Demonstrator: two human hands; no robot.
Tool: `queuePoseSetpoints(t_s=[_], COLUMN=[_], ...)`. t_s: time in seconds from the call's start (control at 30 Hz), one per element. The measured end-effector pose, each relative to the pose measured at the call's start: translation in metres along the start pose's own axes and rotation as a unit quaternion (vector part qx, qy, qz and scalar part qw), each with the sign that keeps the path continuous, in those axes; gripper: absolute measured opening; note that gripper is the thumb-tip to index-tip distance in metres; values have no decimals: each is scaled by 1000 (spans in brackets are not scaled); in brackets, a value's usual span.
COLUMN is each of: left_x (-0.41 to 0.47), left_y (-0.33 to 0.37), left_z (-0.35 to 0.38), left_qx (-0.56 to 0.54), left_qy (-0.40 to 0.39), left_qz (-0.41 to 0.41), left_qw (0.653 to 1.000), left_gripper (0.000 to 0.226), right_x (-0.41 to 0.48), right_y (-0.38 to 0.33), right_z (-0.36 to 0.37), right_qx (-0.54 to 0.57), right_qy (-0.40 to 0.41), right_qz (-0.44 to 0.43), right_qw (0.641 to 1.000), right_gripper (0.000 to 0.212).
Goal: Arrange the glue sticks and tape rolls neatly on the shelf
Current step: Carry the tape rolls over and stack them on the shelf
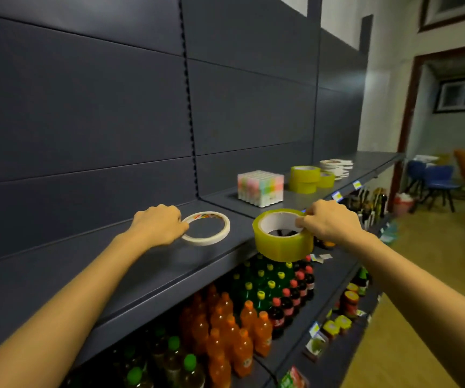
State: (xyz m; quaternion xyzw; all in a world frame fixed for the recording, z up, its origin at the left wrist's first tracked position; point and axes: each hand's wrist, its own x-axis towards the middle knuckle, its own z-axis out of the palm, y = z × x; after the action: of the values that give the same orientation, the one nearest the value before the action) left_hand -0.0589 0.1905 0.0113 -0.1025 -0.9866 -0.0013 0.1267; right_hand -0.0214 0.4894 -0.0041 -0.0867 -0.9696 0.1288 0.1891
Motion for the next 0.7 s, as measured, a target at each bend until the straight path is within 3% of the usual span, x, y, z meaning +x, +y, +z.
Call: queuePoseSetpoints(t_s=[0.27,0.7], left_x=[67,189], left_y=[116,239], left_z=[12,24], left_qx=[-33,-29], left_qy=[25,29], left_qz=[-11,-11], left_qw=[999,999], left_gripper=[39,37], right_x=[72,197], right_y=[114,245], right_z=[-19,-17], right_qx=[4,33], right_qy=[-13,-36], right_qz=[-7,35], right_qw=[1000,998], right_gripper=[30,30])
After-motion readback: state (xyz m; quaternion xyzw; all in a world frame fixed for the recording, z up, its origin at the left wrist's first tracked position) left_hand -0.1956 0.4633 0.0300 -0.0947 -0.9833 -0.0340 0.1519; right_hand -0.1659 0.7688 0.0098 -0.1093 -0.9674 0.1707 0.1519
